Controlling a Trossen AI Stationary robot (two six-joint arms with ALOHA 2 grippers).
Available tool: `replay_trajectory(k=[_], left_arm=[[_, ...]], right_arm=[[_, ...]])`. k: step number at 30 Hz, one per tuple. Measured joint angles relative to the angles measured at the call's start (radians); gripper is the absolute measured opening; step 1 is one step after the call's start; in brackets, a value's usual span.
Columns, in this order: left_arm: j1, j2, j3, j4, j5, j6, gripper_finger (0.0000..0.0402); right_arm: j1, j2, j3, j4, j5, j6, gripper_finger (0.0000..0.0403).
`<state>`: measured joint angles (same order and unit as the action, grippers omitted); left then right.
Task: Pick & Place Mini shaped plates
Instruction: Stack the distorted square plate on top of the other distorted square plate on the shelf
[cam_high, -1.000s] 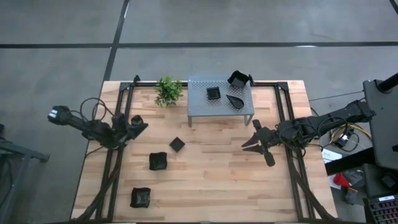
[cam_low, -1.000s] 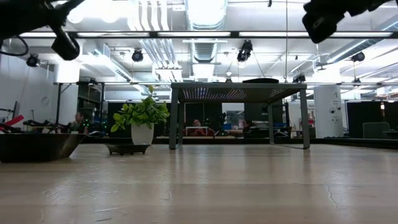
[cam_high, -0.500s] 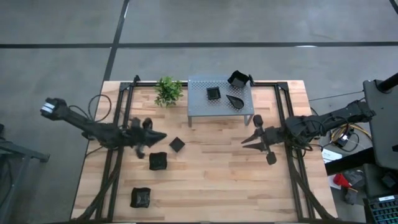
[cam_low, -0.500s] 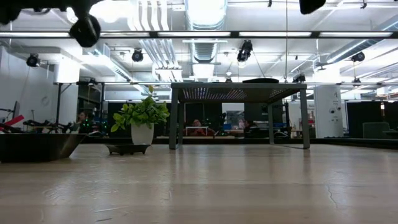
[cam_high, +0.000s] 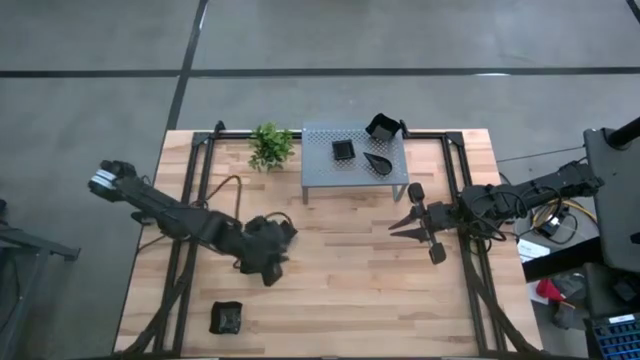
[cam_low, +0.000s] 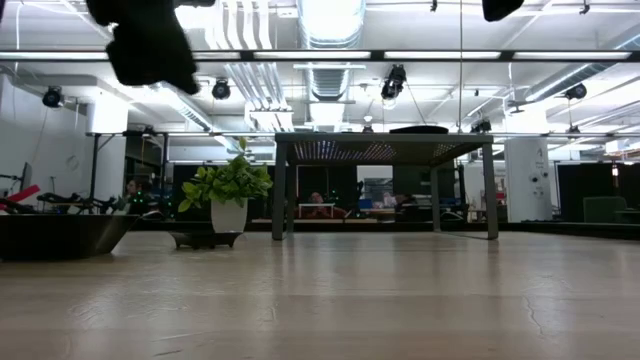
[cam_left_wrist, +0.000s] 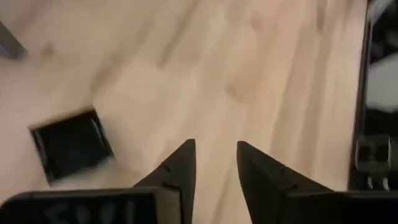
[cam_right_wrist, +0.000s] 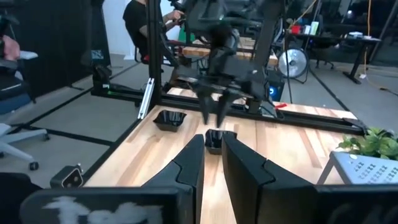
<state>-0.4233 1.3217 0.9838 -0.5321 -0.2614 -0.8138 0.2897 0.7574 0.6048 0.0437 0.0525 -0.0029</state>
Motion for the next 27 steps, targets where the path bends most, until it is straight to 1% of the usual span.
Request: replay_trajectory(k=[2,5,10,11,13,17,23,27], left_arm=[[-0.017,0.059,0.035,-0.066,0.062,-0.001,0.0112],[-0.039,0.141,0.045,-0.146,0.150,-0.016,0.0110],[-0.055,0.215,0.044,-0.211,0.307,-0.083,0.0106],[-0.058,0.227,0.041,-0.231,0.322,-0.094,0.0105],[-0.060,0.238,0.042,-0.252,0.324,-0.098,0.0105],[-0.064,0.268,0.043,-0.271,0.323,-0.040,0.0105],[-0.064,0.273,0.043,-0.291,0.280,-0.007,0.0105],[-0.063,0.256,0.043,-0.297,0.278,-0.020,0.0105]], right_arm=[[0.000,0.004,0.000,-0.002,0.000,0.000,0.0052],[0.000,0.012,-0.001,-0.004,0.000,0.018,0.0052],[0.000,0.017,-0.002,-0.007,0.000,0.026,0.0052],[0.000,0.017,-0.002,-0.007,0.000,0.025,0.0052],[0.000,0.017,-0.002,-0.007,0.000,0.015,0.0052],[0.000,0.017,-0.002,-0.007,0.000,0.003,0.0052],[0.000,0.017,-0.003,-0.008,0.000,0.003,0.0052],[0.000,0.017,-0.003,-0.008,0.000,0.003,0.0052]])
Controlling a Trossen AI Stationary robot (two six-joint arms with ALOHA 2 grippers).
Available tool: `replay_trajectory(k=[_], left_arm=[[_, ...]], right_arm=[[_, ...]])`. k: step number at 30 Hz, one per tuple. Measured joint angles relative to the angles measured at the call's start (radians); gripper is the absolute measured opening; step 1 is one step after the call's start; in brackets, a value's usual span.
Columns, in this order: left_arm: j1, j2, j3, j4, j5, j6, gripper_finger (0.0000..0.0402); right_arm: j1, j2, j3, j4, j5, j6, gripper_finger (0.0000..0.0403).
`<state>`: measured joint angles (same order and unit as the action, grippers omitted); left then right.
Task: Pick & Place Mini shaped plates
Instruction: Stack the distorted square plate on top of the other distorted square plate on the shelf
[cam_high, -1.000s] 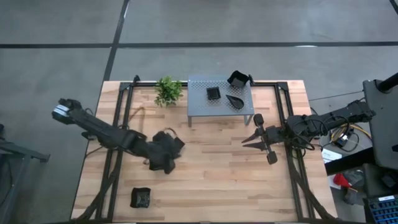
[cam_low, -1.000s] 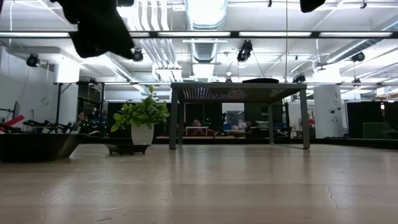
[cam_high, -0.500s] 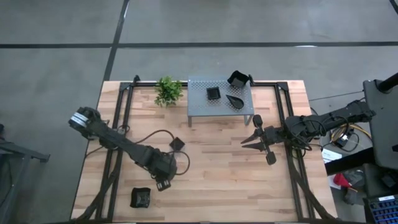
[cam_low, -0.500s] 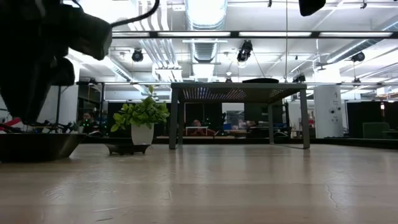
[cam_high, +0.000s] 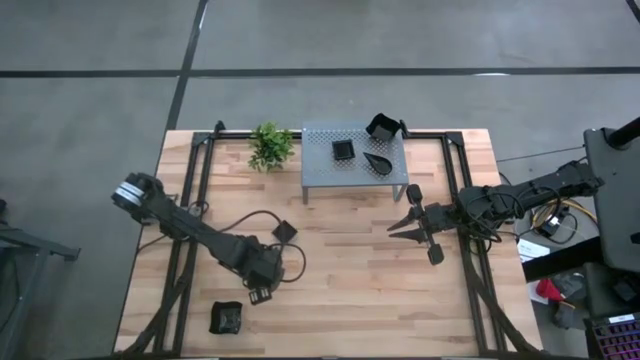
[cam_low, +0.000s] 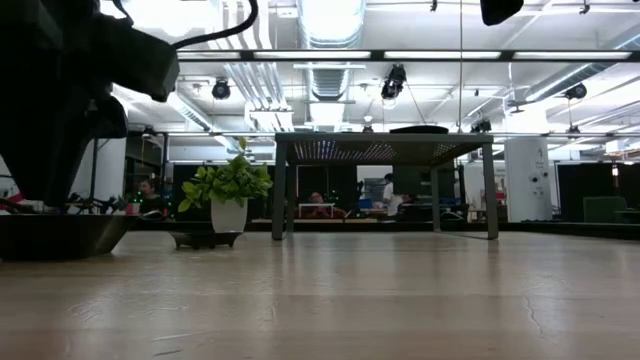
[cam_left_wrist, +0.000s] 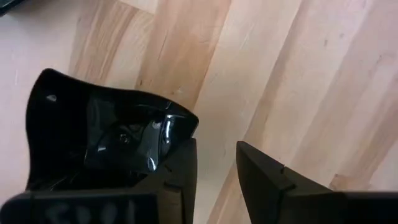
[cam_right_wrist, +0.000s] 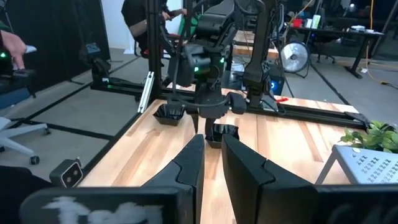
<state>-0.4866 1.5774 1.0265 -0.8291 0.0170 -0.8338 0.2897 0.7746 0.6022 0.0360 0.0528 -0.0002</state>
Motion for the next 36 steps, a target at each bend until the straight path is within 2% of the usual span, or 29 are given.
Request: replay_trajectory(k=[7,17,20,24,26,33,36], left_arm=[[0.000,-0.007,-0.002,-0.043,-0.045,0.005,0.0105],[0.000,-0.006,-0.083,0.050,-0.042,-0.054,0.0102],[0.000,-0.006,-0.083,0.051,-0.042,-0.066,0.0082],[0.000,-0.006,-0.083,0.052,-0.038,-0.062,0.0020],[0.000,-0.007,-0.080,0.048,-0.034,-0.062,0.0009],[0.000,-0.009,0.042,0.052,-0.029,-0.037,0.0001],[0.003,-0.009,0.130,0.090,-0.033,-0.006,0.0000]], right_arm=[[0.000,0.002,0.000,-0.002,0.000,0.006,0.0052],[0.000,0.002,-0.002,-0.003,0.000,0.015,0.0052],[0.000,0.002,-0.003,-0.003,0.000,0.014,0.0052],[0.000,0.002,-0.003,-0.003,0.000,-0.002,0.0052],[0.000,0.002,-0.003,-0.003,-0.001,-0.022,0.0052],[0.000,0.002,-0.028,-0.002,-0.010,-0.058,0.0052],[0.000,0.002,-0.042,-0.003,-0.070,-0.114,0.0052]])
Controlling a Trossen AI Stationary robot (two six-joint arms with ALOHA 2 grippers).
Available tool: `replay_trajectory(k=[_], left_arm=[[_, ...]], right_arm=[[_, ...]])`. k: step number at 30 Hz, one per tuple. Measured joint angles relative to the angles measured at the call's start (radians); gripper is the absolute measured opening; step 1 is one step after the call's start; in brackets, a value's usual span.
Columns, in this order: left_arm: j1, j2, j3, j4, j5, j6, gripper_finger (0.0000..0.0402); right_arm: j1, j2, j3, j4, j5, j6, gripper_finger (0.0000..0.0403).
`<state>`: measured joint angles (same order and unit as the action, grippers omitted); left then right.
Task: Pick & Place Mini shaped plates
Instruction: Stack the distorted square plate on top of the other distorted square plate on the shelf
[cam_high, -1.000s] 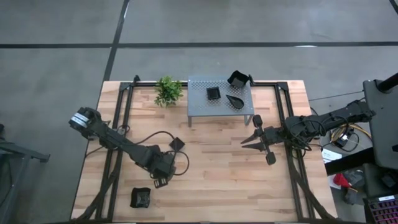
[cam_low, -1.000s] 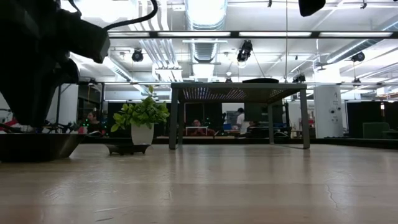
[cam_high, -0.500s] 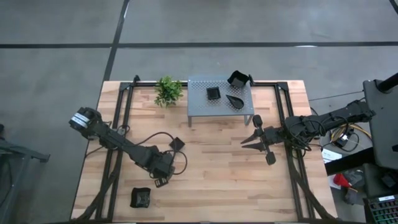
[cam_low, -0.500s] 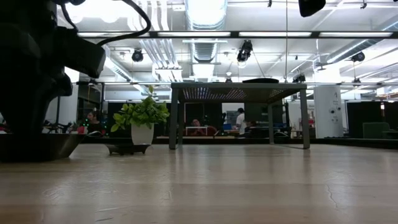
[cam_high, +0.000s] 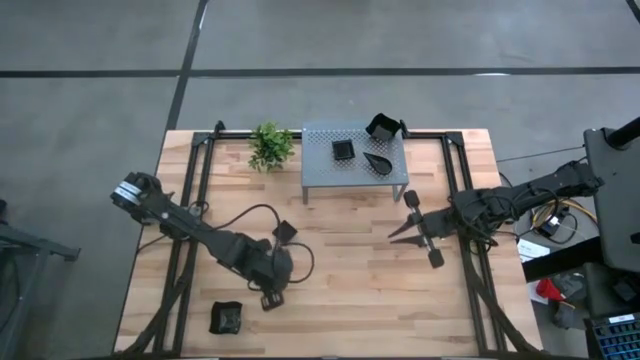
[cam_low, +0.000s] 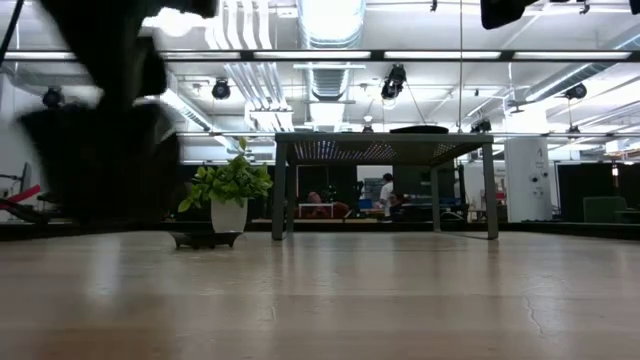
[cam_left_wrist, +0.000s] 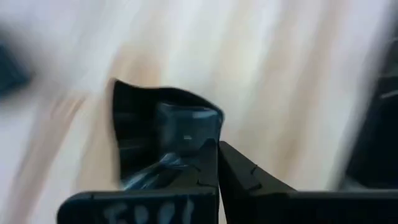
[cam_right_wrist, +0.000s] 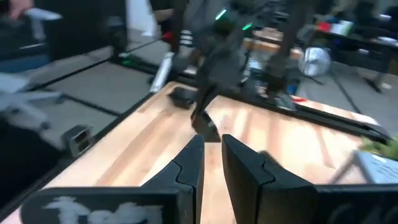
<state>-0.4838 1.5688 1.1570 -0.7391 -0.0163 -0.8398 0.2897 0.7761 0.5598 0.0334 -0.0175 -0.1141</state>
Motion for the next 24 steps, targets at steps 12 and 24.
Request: replay_trajectory(k=[12,24], left_arm=[[0.053,0.000,0.210,0.392,-0.009,0.406,0.0000],[0.081,0.039,0.148,0.522,-0.008,0.465,0.0000]], right_arm=[[0.001,0.141,-0.006,0.140,-0.278,0.006,0.0055],[0.000,0.401,0.037,0.418,-0.302,0.012,0.0153]])
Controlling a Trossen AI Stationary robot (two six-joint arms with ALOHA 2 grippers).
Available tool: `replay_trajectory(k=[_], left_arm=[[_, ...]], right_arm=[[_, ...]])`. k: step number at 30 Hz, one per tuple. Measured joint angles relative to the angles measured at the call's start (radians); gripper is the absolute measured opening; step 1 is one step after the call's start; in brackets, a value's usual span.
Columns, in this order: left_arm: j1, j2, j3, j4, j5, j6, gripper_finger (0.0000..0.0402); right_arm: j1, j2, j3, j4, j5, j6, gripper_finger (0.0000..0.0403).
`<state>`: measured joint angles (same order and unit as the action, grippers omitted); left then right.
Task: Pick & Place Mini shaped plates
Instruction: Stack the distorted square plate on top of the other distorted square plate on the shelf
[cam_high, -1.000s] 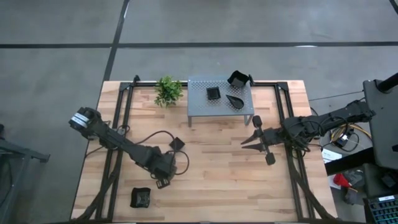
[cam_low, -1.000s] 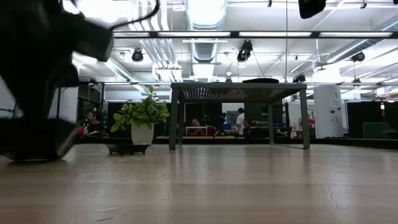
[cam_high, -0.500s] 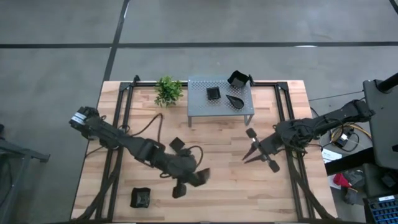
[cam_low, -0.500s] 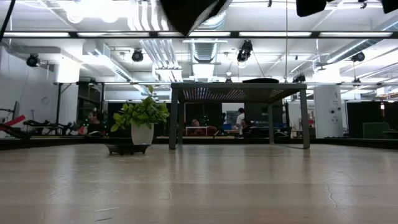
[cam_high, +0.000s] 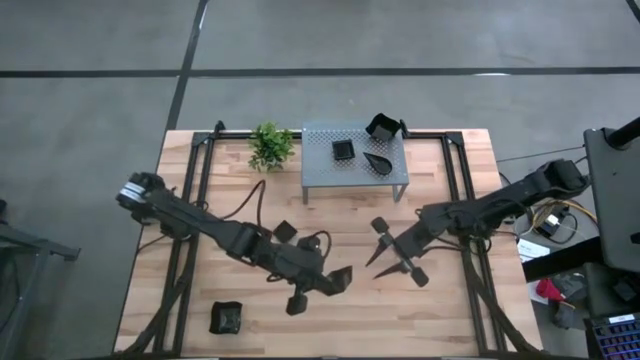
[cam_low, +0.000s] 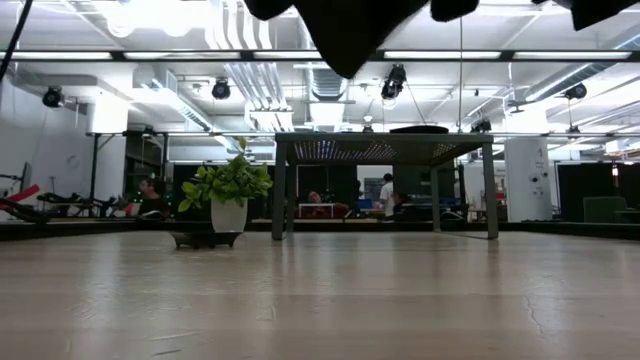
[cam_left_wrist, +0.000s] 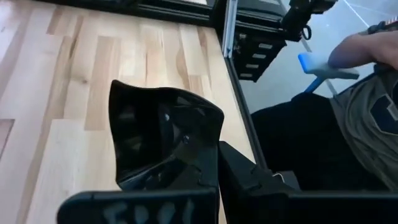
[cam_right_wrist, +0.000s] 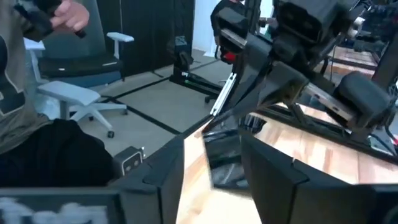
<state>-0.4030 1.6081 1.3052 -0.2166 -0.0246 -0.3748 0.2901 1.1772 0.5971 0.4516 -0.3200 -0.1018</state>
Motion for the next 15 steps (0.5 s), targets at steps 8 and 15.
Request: replay_trajectory(k=[8,15], left_arm=[[-0.002,0.112,0.013,0.153,0.042,0.044,0.0000],[-0.007,0.144,0.025,0.147,0.050,0.021,0.0000]], right_arm=[[0.000,0.166,0.071,0.013,-0.005,0.047,0.0171],[0.000,0.234,0.128,-0.045,-0.165,0.077,0.0171]])
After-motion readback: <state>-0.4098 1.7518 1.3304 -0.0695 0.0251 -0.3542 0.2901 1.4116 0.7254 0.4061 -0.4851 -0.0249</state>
